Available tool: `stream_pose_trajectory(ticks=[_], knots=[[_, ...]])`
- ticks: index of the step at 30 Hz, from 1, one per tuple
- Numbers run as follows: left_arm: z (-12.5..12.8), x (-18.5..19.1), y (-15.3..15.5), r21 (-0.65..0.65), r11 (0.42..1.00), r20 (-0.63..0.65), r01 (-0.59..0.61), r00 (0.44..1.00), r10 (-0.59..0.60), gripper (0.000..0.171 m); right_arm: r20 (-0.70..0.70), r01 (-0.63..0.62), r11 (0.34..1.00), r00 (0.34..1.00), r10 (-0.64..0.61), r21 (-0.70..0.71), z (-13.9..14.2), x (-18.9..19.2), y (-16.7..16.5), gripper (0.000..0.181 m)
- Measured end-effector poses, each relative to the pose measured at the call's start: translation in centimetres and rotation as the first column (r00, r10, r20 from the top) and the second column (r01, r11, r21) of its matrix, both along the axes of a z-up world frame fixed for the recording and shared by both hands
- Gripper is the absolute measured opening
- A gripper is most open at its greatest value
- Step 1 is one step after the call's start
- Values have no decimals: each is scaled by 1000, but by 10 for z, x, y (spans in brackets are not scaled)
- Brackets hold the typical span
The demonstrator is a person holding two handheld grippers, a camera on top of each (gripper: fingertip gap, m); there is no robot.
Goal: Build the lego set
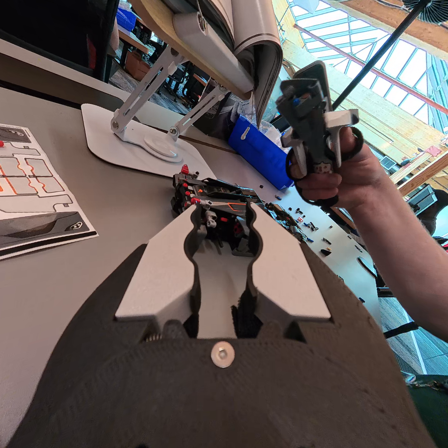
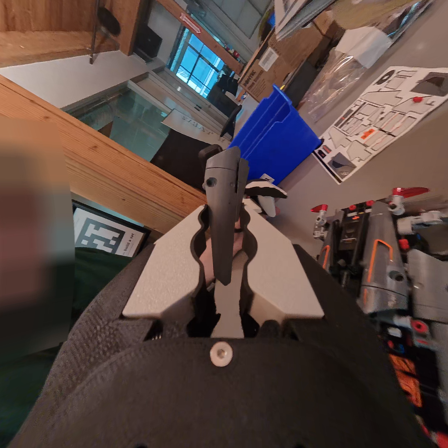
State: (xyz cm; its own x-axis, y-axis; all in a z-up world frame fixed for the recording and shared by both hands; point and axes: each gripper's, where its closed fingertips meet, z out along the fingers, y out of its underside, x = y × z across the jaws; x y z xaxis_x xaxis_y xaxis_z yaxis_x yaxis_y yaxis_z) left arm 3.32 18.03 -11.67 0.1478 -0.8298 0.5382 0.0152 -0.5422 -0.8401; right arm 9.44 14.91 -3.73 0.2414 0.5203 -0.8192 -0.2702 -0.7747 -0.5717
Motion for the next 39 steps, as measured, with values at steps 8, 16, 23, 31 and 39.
stream_pose_trajectory(ticks=[8, 16, 23, 31, 39], knots=[[-2, 1, -1, 0, 1000, -9, 2, 1000, -2, 35, 184, 101, 995, 978, -97, -14, -16, 36, 13, 23], [-6, 5, 1, -7, 1000, -35, 1, 999, -1, 35, 315, 87, 989, 948, -45, -121, -54, 52, 31, 23], [-7, 6, 2, -13, 1000, -37, -3, 999, 2, 35, 405, 110, 979, 914, -31, -172, -84, 65, 50, 23], [-7, 8, 2, -16, 1000, -41, 8, 999, -8, 36, 430, 116, 983, 902, -43, -145, -85, 69, 56, 23], [-6, 7, 1, -15, 1000, -30, 9, 1000, -10, 36, 526, 89, 996, 848, -64, -23, -88, 64, 49, 23]])
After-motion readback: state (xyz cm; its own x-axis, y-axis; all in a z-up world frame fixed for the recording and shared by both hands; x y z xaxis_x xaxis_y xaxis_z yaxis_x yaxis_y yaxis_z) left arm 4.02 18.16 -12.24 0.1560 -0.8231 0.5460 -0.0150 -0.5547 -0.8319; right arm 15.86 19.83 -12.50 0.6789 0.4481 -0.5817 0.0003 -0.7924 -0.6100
